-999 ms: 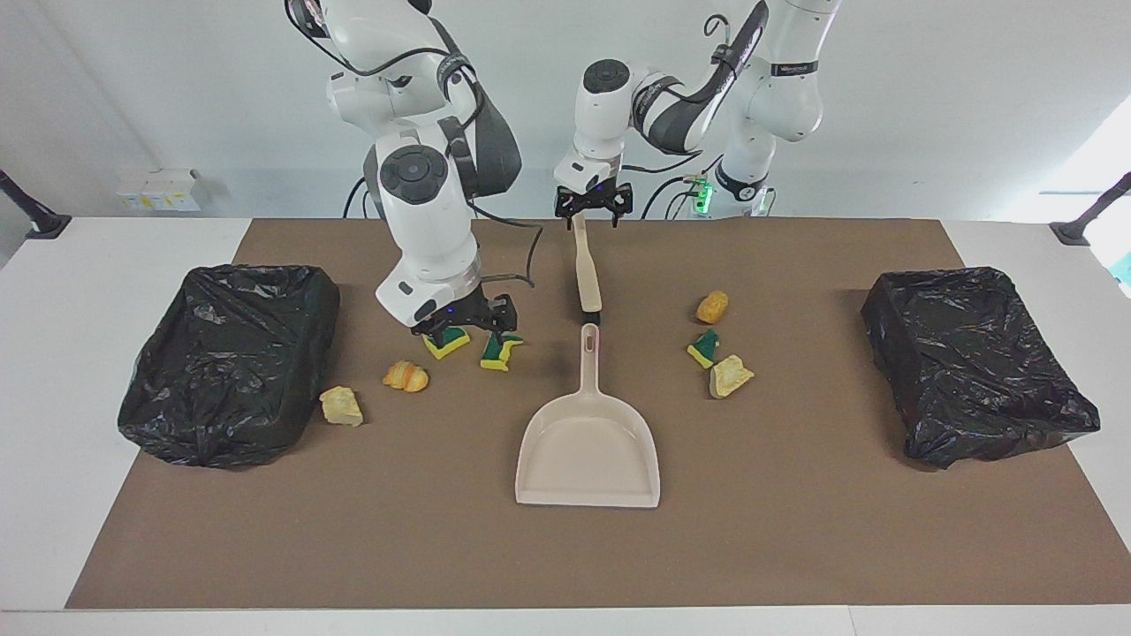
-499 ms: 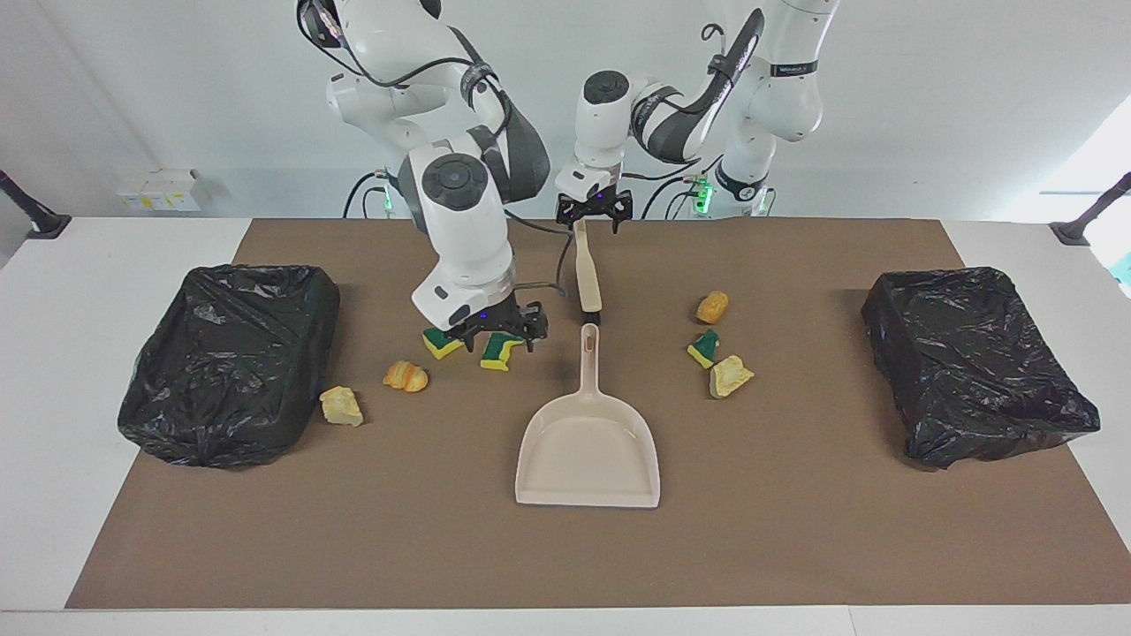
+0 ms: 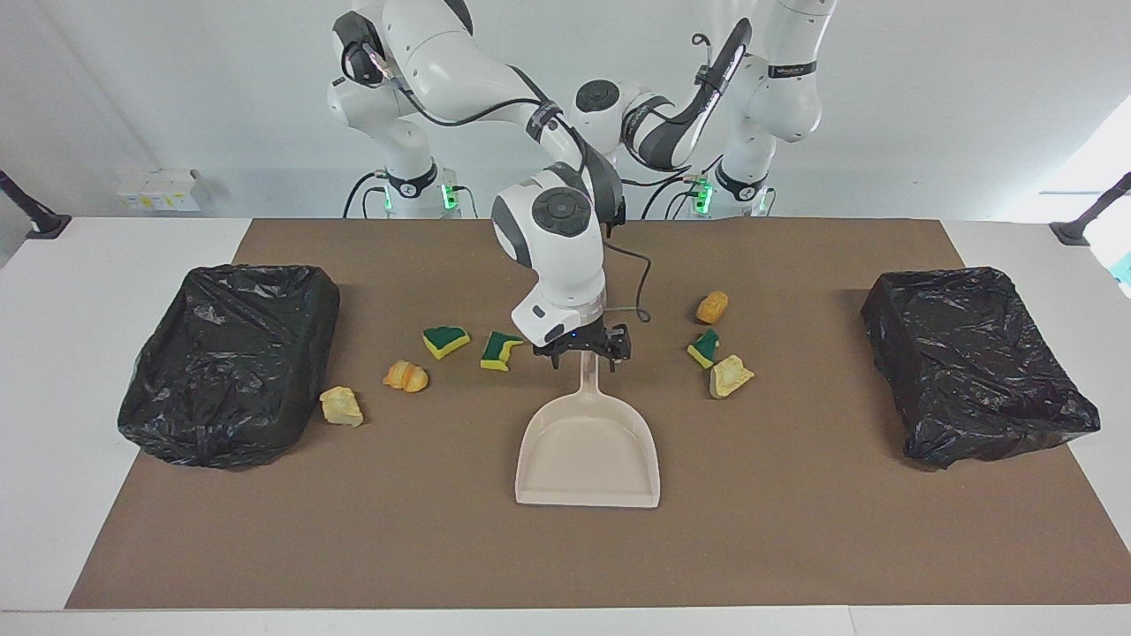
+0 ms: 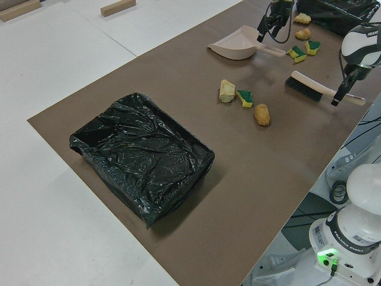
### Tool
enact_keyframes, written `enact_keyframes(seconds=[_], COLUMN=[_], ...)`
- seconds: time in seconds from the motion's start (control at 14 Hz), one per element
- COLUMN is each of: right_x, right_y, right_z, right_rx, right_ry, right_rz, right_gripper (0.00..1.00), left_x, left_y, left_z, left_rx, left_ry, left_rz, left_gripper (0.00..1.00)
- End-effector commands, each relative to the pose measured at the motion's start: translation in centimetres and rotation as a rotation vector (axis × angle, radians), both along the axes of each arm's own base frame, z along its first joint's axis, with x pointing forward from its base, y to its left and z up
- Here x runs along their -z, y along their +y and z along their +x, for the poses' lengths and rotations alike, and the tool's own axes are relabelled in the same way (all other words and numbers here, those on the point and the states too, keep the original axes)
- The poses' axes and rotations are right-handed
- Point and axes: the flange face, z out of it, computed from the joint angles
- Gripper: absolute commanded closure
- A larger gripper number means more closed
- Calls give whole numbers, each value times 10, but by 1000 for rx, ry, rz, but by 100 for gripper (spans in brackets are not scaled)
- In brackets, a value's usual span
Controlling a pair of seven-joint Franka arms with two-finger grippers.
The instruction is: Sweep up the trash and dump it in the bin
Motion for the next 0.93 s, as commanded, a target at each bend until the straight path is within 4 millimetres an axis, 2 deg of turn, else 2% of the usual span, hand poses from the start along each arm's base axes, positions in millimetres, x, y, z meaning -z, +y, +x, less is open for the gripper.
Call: enact_keyframes(seconds=[0.0,0.07,0.21,0.43,0.5,0.64,0.71,0.86], right_x=[-2,0,13,20,22,23,23,22], right_y=[5,3,2,-5,-7,-6,-7,-5], right_z=[6,6,1,-9,-12,-17,-18,-19], right_rx=[19,13,-1,-16,-17,-21,-22,-26], right_ry=[-21,-26,-32,-9,-3,4,9,9], right_rz=[15,14,15,-1,-4,-7,-11,-13], right_gripper=[3,16,30,30,30,31,41,51], left_x=[-4,-5,-5,-7,-7,-7,-8,-12], left_y=[-3,-4,-4,-5,-5,-5,-5,-5], left_z=[-1,-1,0,0,0,0,0,1], left_rx=[-6,-5,-7,-3,-2,-2,-1,-2], left_ry=[-5,-7,-6,-9,-8,-8,-8,6], left_rz=[-18,-19,-19,-23,-22,-22,-22,-4], left_gripper=[16,18,32,69,77,100,100,100])
